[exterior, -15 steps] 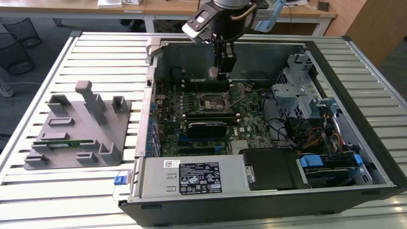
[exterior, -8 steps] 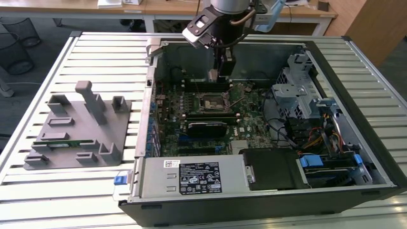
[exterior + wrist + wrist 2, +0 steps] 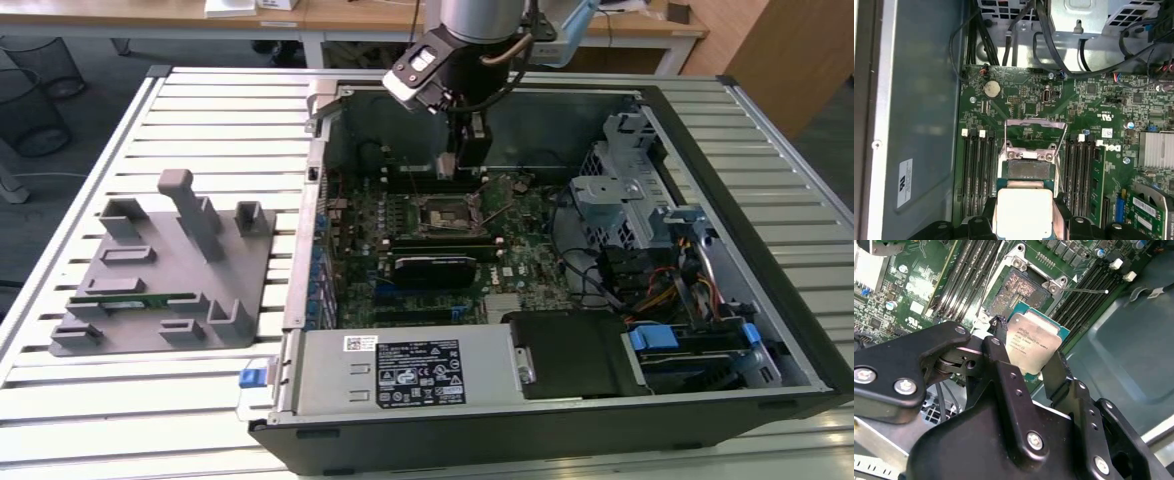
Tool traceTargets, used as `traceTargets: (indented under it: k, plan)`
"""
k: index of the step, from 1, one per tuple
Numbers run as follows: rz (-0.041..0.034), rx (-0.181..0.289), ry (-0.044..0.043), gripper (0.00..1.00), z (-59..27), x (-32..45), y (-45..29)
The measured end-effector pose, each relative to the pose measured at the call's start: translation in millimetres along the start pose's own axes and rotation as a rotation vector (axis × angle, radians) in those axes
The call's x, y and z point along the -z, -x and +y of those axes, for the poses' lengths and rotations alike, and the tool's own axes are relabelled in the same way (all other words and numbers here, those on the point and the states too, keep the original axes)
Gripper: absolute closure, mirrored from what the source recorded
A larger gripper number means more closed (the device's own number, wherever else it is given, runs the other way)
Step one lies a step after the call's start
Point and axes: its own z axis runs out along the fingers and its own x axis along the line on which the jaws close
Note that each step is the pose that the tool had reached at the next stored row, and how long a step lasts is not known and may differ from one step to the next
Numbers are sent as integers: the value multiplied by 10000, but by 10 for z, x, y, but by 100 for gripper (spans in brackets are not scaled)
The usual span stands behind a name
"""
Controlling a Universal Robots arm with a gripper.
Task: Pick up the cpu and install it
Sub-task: 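Place the cpu into insertion slot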
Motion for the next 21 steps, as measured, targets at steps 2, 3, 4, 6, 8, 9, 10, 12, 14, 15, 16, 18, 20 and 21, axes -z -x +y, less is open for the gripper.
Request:
traceTargets:
  k: [2, 3, 4, 6, 8, 9, 10, 12, 14, 15, 16, 18, 20, 21]
  plan:
    - [0, 0, 0, 47, 0, -38, -1]
    - [1, 0, 0, 47, 0, -56, 0]
    - [0, 0, 0, 47, 0, -74, 0]
    - [0, -1, -1, 47, 0, -110, 0]
    - [1, 0, 0, 47, 0, -146, 1]
    - [0, -1, 0, 47, 0, -164, 0]
    - [0, 0, 0, 47, 0, -184, 0]
    - [-3, 0, 0, 47, 0, -220, -1]
    - [-5, 0, 0, 47, 0, -256, -1]
    - [-5, -2, -1, 47, -2, -274, -2]
    - [-5, -2, 0, 47, -8, -292, -2]
    - [-4, -1, 0, 47, -26, -327, -4]
    - [-5, -10, 0, 47, -38, -357, -8]
    - [-5, -17, 0, 47, -41, -370, -9]
